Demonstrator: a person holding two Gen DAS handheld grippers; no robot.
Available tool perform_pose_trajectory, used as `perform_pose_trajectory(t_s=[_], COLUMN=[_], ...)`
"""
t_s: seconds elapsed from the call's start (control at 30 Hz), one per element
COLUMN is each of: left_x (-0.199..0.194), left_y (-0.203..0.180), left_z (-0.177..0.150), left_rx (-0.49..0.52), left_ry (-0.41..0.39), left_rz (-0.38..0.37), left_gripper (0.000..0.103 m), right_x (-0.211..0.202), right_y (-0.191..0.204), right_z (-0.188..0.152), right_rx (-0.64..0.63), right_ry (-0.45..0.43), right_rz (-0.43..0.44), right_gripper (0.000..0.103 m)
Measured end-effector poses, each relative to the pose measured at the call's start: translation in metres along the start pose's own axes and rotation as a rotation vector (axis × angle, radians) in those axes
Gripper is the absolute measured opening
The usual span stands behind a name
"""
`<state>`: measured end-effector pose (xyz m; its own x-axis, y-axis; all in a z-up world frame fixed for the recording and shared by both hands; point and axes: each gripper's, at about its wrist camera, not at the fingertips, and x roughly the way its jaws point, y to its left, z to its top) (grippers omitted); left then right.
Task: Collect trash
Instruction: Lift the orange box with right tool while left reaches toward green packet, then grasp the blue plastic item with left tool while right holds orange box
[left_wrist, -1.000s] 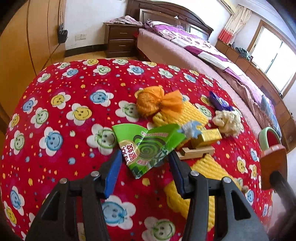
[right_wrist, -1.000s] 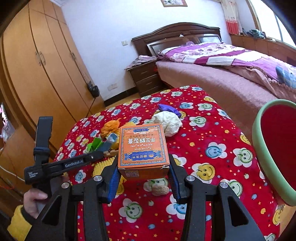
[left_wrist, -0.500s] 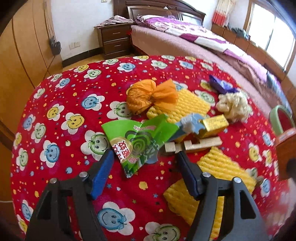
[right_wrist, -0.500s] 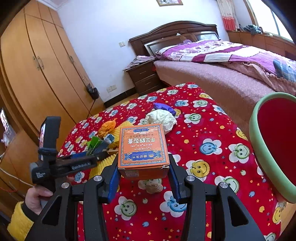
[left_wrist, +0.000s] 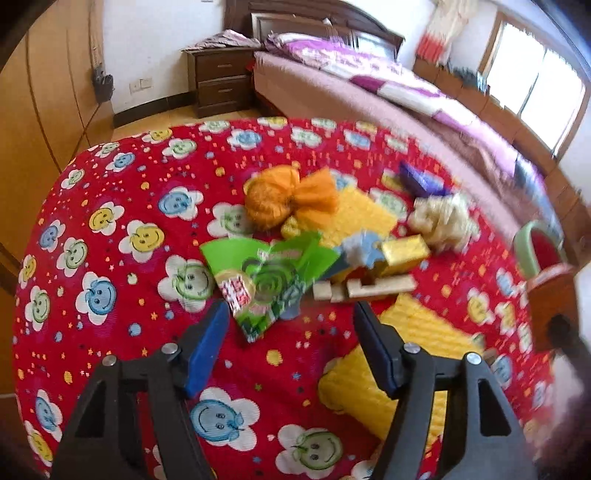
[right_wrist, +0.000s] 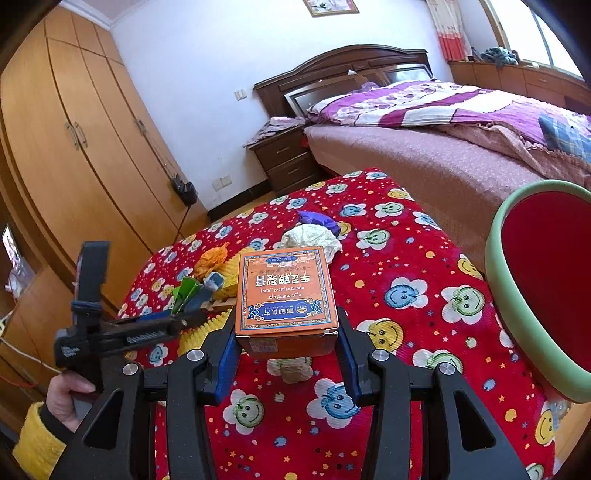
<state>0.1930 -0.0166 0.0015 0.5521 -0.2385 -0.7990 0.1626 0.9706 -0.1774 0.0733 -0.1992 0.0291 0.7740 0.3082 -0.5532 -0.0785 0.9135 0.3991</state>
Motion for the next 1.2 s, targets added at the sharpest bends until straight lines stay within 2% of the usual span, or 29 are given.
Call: perform_pose_trajectory(t_s=[0.13,0.4,0.47,0.53,0.6,0.7,0.73,0.77,0.87,1.1,1.17,1.2], left_x=[-0.003,0.019,0.017,0.017,0.017,0.011,0.008,0.005,-0.005,-0.024,-0.025,-0.024], left_y=[0.009,0.027,0.028,0.029,0.03,0.031,0.03,0.028,0.02,0.006,0.008,0.01], left_z=[0.009,0.016,0.016,0.015,0.014,0.011,0.01,0.008,0.004,-0.003,0.001,0.003], left_rx=[-0.055,-0.155,-0.163,-0.166,-0.171,-0.175,-0.169,-0.159,-0.136,-0.085,-0.085,-0.091], left_ry=[-0.051,-0.051,-0.072,-0.068,-0.064,-0.075,-0.083,-0.092,-0.117,-0.148,-0.153,-0.149], left_rz=[-0.007,-0.027,-0.02,-0.011,-0.025,-0.042,-0.04,-0.041,-0.054,-0.013,0.021,0.033], left_gripper=[0.07,0.07,0.063,0.04,0.026,0.019,0.01,0.005,0.004,0.004,0.012,0.026], right_x=[0.002,0.003,0.004,0.005,0.005,0.005,0.005,0.005,0.004,-0.003,-0.004,-0.004], right_y=[-0.003,-0.009,-0.01,-0.011,-0.012,-0.012,-0.013,-0.013,-0.013,-0.012,-0.012,-0.012], right_z=[0.0,0.0,0.0,-0.001,-0.001,-0.002,-0.002,-0.002,-0.002,-0.003,-0.004,-0.004], right_rx=[0.003,0.005,0.005,0.008,0.011,0.013,0.013,0.013,0.012,0.013,0.013,0.014], right_ry=[0.005,0.012,0.015,0.018,0.019,0.019,0.019,0.019,0.018,0.011,0.01,0.01], right_rz=[0.0,-0.008,-0.012,-0.013,-0.014,-0.015,-0.015,-0.015,-0.015,-0.013,-0.013,-0.013], right_gripper=[0.048,0.048,0.048,0.048,0.048,0.048,0.048,0.048,0.048,0.048,0.048,0.048])
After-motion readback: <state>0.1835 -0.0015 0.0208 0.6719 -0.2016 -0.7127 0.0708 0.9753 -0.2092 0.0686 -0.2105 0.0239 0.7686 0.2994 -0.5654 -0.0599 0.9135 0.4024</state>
